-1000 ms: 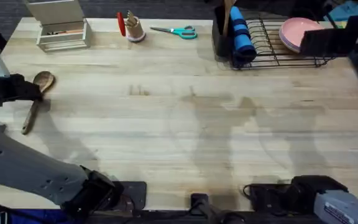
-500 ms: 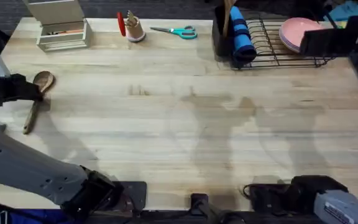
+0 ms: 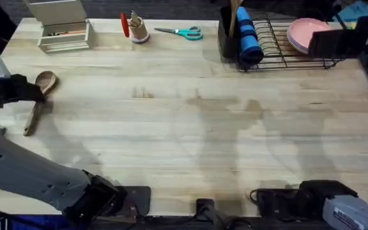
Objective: Pick up the spoon on the table one by one and put them onto the rack
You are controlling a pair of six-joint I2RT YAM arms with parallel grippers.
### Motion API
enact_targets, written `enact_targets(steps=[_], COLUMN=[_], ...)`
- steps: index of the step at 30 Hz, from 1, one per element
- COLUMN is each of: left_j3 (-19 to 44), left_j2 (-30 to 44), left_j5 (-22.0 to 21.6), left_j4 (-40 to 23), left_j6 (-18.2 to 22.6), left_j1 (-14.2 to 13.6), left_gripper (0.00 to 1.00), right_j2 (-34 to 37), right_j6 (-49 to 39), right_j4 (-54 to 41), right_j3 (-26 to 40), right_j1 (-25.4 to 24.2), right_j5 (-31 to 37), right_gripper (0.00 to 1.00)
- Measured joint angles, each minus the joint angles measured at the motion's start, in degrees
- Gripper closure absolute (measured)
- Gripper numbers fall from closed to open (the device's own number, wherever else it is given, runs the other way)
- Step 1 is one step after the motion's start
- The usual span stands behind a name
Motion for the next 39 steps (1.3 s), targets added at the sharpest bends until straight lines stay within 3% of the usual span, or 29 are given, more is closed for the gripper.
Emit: enact_targets(steps=[10, 17, 27, 28, 39], left_j3=[-0.3, -0.2, -0.3, -0.3, -0.3], left_j2=[-9.8, -17.1, -26.1, -27.7, -28.1], left_j5=[3.6, 5.6, 6.3, 6.5, 6.6], left_j4=[1.3, 1.5, 1.5, 1.5, 1.5], left_j6=[-4.5, -6.1, -7.2, -7.4, -8.8], left_j1=[-2.3, -7.6, -21.7, -27.5, -41.2], left_gripper=[0.959, 0.958, 0.958, 0.958, 0.958], right_j2=[0.0, 0.0, 0.0, 0.0, 0.0], right_j6=[0.0, 0.0, 0.0, 0.0, 0.0], right_j4=[0.0, 0.0, 0.0, 0.0, 0.0], right_j3=[0.0, 0.0, 0.0, 0.0, 0.0], right_j1=[0.0, 0.0, 0.0, 0.0, 0.0], right_j5=[0.0, 0.0, 0.0, 0.0, 0.0], right_gripper=[0.006, 0.006, 0.006, 0.006, 0.006])
